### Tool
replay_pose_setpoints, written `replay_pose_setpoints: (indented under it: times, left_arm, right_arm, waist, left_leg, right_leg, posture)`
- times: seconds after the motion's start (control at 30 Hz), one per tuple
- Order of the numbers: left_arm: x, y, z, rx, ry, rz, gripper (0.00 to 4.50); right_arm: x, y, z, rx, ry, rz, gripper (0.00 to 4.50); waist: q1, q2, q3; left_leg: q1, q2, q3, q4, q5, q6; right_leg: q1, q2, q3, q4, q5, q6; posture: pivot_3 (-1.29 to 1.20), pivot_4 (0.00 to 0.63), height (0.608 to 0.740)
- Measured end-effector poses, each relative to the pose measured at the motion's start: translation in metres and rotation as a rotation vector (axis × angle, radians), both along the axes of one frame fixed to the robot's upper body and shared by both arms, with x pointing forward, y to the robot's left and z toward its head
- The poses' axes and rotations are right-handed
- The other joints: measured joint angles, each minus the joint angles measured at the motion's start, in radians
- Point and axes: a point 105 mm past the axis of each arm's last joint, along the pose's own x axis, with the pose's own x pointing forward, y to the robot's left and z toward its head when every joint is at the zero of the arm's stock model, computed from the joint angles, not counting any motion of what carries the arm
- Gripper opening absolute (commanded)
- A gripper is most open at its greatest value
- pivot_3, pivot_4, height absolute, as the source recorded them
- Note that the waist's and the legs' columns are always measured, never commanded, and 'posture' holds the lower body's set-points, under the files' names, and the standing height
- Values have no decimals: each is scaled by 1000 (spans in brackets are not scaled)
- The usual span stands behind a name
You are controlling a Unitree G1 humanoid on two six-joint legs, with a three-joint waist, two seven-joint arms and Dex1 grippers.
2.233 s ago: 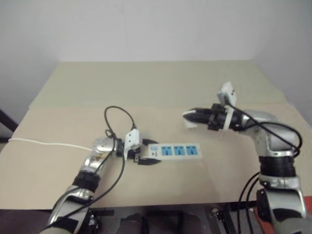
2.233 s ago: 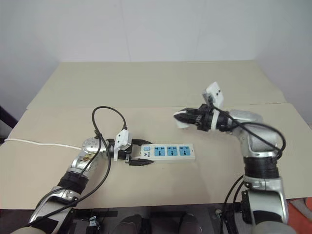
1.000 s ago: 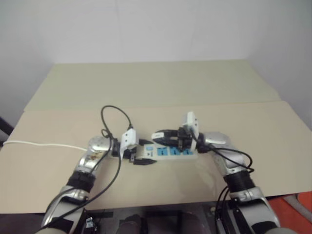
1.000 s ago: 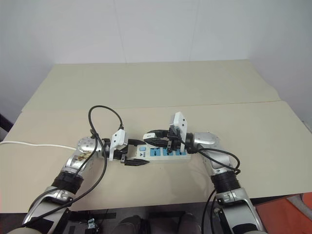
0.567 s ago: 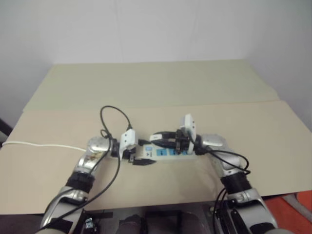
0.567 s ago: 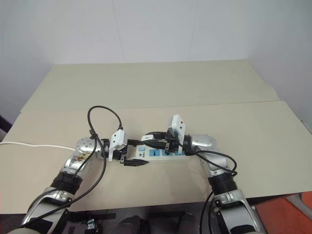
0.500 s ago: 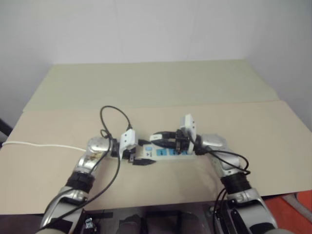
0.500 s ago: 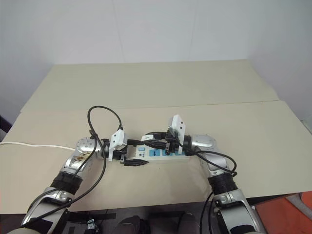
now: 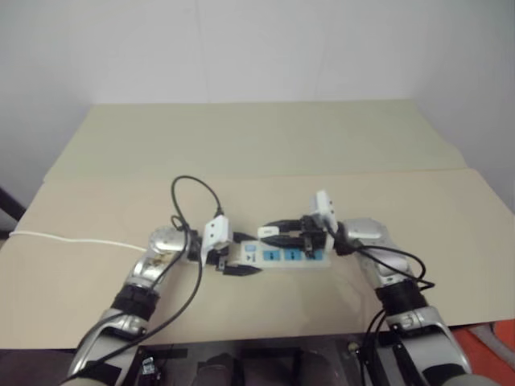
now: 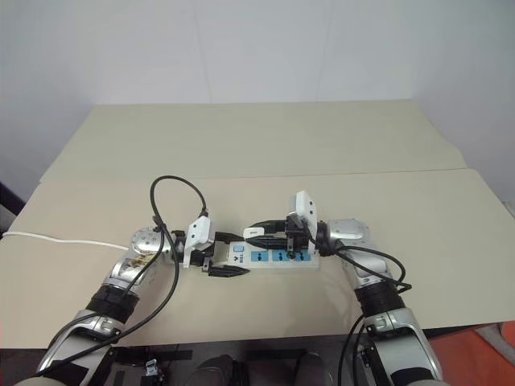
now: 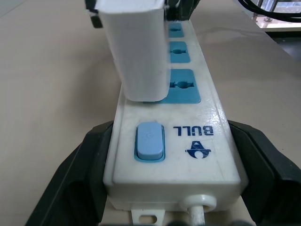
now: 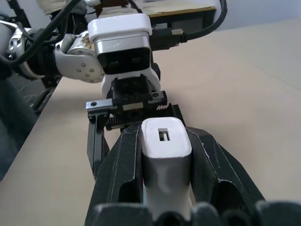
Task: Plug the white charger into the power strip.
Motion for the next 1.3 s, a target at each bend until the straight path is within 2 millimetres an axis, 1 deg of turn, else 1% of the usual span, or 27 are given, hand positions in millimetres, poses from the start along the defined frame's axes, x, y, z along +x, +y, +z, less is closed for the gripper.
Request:
replay_pose_setpoints:
  times: [0.13, 0.3, 0.53, 0.63, 0.87, 1.1, 1.3]
  left_arm:
    - [-1, 0, 0, -3, 2, 5, 3273]
    - [-2, 0, -1, -6, 3, 13, 3273]
    - [-2, 2, -2, -6, 7, 21, 3273]
    - [-2, 4, -1, -2, 7, 23, 3273]
    - [-1, 11, -2, 11, 11, 40, 3273]
    - [-1, 12, -4, 14, 17, 47, 3273]
    - [-2, 9, -5, 15, 13, 45, 3273]
  right_arm:
    - [1, -7, -2, -19, -5, 6, 1114]
    - [1, -9, -3, -24, -13, 19, 1114]
    - [1, -2, -1, -45, -37, 47, 1114]
    - [-1, 4, 0, -68, -74, 60, 1114]
    - [-1, 14, -4, -80, -108, 67, 1114]
    - [4, 8, -12, -70, -81, 46, 1114]
    - [4, 4, -13, -58, -74, 52, 1114]
  waist:
    - [2, 0, 0]
    - [2, 0, 0]
    - [0, 0, 0]
    - [-3, 0, 0]
    - [-21, -1, -1]
    - [-23, -1, -1]
    - [-21, -1, -1]
  left_leg:
    - [0, 0, 0, 0, 0, 0]
    - [0, 0, 0, 0, 0, 0]
    - [1, 1, 0, 0, 0, 0]
    - [1, 1, 0, 0, 0, 0]
    - [4, 1, 0, 0, 0, 0]
    - [14, 2, 0, -3, 0, -1]
    - [15, 1, -1, -3, 0, -1]
  right_leg:
    - [0, 0, 0, 0, 0, 0]
    - [0, 0, 0, 0, 0, 0]
    - [0, 0, 0, 0, 0, 0]
    - [0, 0, 0, 1, 0, 0]
    - [3, 0, 0, 1, 0, 0]
    - [13, 0, 1, -1, 0, -1]
    - [13, -1, 1, -1, 0, -1]
  posture:
    - [0, 150, 740]
    - [0, 150, 740]
    - [0, 150, 740]
    - [0, 150, 740]
    - [0, 150, 740]
    - [0, 150, 740]
    - [0, 150, 740]
